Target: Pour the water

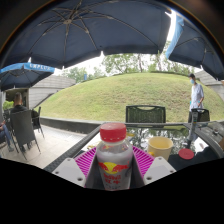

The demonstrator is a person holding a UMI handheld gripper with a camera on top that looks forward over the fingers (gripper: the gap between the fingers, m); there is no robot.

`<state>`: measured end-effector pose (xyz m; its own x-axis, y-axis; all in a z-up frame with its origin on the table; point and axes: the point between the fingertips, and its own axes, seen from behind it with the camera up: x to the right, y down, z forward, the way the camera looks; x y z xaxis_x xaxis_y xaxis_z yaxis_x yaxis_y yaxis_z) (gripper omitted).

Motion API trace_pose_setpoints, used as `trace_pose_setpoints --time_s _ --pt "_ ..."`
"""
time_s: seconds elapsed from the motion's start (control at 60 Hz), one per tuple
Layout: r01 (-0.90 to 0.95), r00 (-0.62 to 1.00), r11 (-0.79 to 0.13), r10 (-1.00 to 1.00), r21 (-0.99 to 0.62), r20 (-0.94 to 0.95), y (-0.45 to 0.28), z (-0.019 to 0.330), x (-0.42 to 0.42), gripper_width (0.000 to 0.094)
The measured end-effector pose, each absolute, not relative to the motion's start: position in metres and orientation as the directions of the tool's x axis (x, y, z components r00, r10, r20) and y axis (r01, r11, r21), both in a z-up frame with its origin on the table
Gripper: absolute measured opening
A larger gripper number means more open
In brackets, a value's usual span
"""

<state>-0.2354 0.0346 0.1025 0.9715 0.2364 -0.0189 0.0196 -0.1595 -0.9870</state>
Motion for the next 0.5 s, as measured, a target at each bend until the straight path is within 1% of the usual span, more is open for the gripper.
trace_pose_setpoints --time_s 0.017,0.05,0.083,0.2,0.267,0.317,0.383,0.433,0.45,0.5 --pt "0.022 0.974 -0.155 0.227 -0.988 -0.014 0.038 0.102 -0.234 0.0542" --pt "0.015 0.978 -0.147 0.208 -0.989 -0.016 0.037 0.102 -0.234 0.0543" --pt "-0.009 0.979 -0.139 0.201 -0.99 -0.037 0.038 0.103 -0.234 0.0515" --pt "-0.057 0.976 -0.145 0.201 -0.988 -0.086 0.046 0.103 -0.234 0.0357" --pt "-0.155 0.956 -0.157 0.224 -0.975 -0.188 0.049 0.109 -0.24 0.0345" --pt "-0.223 0.937 -0.169 0.236 -0.96 -0.259 0.062 0.119 -0.235 0.0345" --pt "-0.361 0.888 -0.182 0.232 -0.915 -0.397 0.071 0.137 -0.234 0.0345" --pt "-0.498 0.81 -0.218 0.229 -0.84 -0.54 0.085 0.149 -0.231 0.0346" --pt "-0.547 0.776 -0.228 0.223 -0.806 -0.59 0.093 0.143 -0.231 0.0346" --pt "-0.714 0.614 -0.278 0.193 -0.642 -0.766 0.107 0.151 -0.222 0.0346"
